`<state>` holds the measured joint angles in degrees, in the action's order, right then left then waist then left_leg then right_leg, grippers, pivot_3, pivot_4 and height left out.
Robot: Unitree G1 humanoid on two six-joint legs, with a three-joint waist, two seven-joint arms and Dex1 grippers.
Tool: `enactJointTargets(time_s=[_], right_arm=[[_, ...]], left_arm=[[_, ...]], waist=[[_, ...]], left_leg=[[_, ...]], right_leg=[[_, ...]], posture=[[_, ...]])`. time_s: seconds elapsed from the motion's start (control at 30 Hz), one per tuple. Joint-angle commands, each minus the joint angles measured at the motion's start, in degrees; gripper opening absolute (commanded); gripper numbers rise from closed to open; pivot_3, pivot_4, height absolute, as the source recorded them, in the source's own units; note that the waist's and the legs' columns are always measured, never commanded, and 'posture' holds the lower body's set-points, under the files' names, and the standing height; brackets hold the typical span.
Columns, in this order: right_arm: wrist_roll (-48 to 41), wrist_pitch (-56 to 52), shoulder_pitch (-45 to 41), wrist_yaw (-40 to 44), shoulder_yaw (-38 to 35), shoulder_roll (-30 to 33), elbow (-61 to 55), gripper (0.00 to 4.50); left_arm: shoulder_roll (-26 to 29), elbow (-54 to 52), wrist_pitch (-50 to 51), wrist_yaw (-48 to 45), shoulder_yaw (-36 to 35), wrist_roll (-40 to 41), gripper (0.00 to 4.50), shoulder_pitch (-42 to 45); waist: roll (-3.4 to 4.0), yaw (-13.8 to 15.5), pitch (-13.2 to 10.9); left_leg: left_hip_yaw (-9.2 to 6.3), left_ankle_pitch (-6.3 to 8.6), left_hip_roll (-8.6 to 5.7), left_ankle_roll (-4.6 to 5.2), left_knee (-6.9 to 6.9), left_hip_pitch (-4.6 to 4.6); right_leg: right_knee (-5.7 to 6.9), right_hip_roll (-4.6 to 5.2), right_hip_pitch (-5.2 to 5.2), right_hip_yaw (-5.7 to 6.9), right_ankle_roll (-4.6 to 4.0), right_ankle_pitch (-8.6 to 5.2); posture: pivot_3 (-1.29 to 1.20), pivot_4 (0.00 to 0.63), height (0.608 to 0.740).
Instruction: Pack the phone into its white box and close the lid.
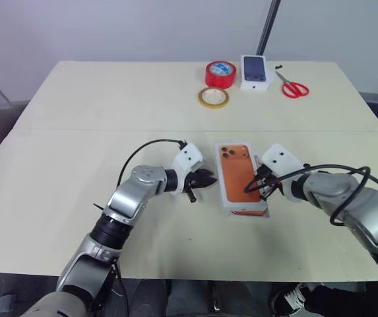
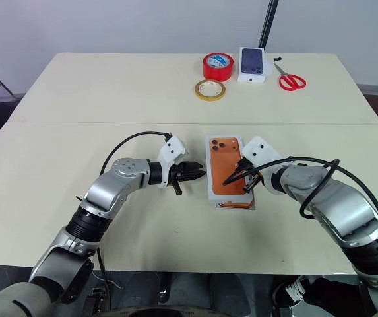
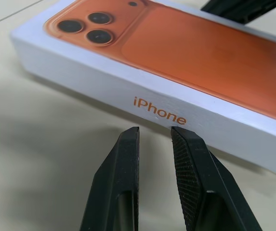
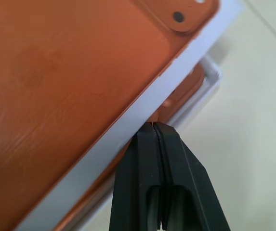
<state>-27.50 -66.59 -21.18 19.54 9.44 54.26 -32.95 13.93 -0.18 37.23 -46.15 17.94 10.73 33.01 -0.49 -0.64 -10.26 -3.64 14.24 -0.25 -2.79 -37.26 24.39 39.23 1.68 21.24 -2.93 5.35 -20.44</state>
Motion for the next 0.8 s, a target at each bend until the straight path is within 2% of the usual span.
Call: enactJointTargets(time_s=[0.03,0.47,0.8], right_arm=[[-0.13,-0.50,0.84,1.77,-2.10,-0.12,-4.28,0.02],[1.09,-3.60,4.35,3.45,-6.46,0.81,-7.05,0.02],[2.39,-3.69,4.78,3.61,-5.85,-0.86,-6.70,0.02]], left_arm=[[-1.54,-2.06,-0.59,-0.85,1.50,1.11,1.10,1.16],[-2.95,0.13,-2.08,-1.74,4.20,0.06,1.10,2.71],[-3.17,2.20,-3.19,-0.93,3.74,-0.63,1.10,3.15]], waist=[[0.00,-0.01,0.00],[0.00,0.00,0.00],[0.00,0.00,0.00]], left_leg=[[0.00,0.00,0.00,0.00,0.00,0.00],[0.01,0.00,0.00,0.00,-0.01,-0.01],[0.00,0.00,0.00,0.00,-0.02,-0.02]], right_leg=[[0.00,0.00,0.01,0.00,0.00,0.00],[0.00,-0.01,-0.02,0.00,0.00,0.00],[0.02,-0.02,-0.03,0.00,0.00,0.00]], posture=[[0.00,0.150,0.740],[0.00,0.150,0.740],[0.00,0.150,0.740]])
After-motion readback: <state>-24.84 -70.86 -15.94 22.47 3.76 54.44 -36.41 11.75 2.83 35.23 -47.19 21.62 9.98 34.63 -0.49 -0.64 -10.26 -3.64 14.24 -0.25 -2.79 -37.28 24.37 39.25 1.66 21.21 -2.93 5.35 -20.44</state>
